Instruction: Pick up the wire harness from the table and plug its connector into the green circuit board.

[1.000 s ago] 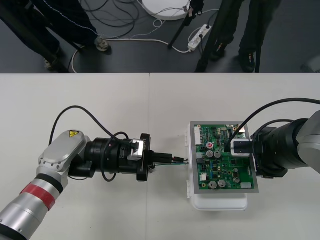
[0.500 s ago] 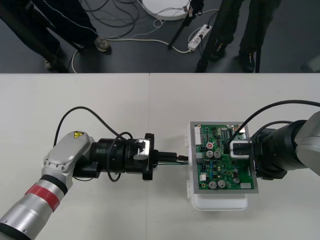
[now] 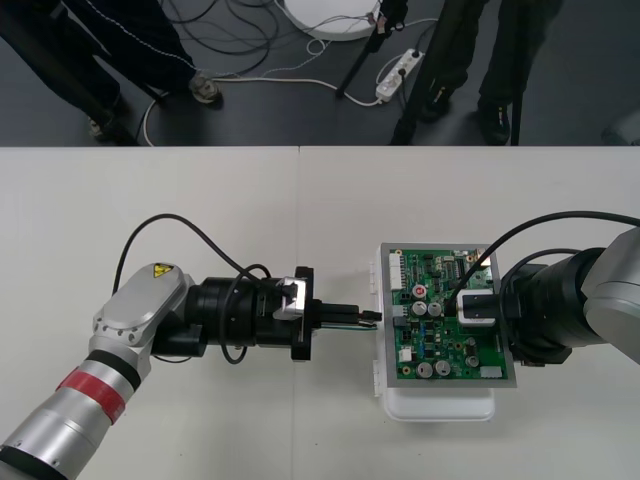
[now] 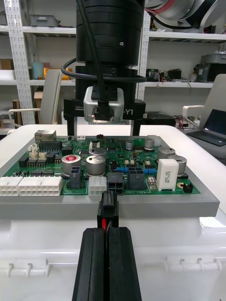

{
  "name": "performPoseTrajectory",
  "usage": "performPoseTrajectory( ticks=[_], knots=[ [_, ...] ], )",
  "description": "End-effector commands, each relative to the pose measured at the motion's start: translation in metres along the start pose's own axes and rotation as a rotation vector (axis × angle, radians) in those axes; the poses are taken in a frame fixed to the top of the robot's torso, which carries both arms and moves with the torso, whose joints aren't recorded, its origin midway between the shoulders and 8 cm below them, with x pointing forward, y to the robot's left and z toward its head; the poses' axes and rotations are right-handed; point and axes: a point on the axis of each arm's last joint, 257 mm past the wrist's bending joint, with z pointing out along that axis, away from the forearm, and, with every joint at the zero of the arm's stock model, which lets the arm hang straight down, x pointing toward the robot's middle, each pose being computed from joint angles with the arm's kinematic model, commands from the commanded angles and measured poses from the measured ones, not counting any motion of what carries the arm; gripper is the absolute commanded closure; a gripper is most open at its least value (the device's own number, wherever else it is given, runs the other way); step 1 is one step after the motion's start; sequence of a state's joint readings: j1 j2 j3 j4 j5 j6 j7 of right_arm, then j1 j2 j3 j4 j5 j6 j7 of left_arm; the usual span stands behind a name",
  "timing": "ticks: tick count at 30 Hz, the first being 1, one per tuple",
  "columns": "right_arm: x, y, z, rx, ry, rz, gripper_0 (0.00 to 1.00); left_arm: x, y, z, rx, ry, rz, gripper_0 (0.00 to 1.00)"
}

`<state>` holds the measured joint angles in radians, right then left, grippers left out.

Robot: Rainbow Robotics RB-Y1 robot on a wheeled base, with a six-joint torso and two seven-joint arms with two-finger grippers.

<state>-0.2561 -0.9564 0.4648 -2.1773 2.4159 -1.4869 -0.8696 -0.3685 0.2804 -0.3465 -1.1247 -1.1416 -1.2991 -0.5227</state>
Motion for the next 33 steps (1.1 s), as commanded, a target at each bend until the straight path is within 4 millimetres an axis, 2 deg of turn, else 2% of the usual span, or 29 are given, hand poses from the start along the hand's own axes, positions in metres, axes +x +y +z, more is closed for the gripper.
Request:
performPoseTrajectory(
  ticks=[1, 33],
  knots=[
    [-0.0184, -0.0034, -0.0015, 0.012, -0.034, -0.038, 0.00, -0.0081, -0.0004, 0.0232, 0.004, -0.022, -0.052, 1.00],
    [-0.0240, -0.0109, -0.0020, 0.043, -0.051, -0.133, 0.00, -0.0059, -0.0071, 0.0303, 0.011, -0.021, -0.067, 1.00]
  ],
)
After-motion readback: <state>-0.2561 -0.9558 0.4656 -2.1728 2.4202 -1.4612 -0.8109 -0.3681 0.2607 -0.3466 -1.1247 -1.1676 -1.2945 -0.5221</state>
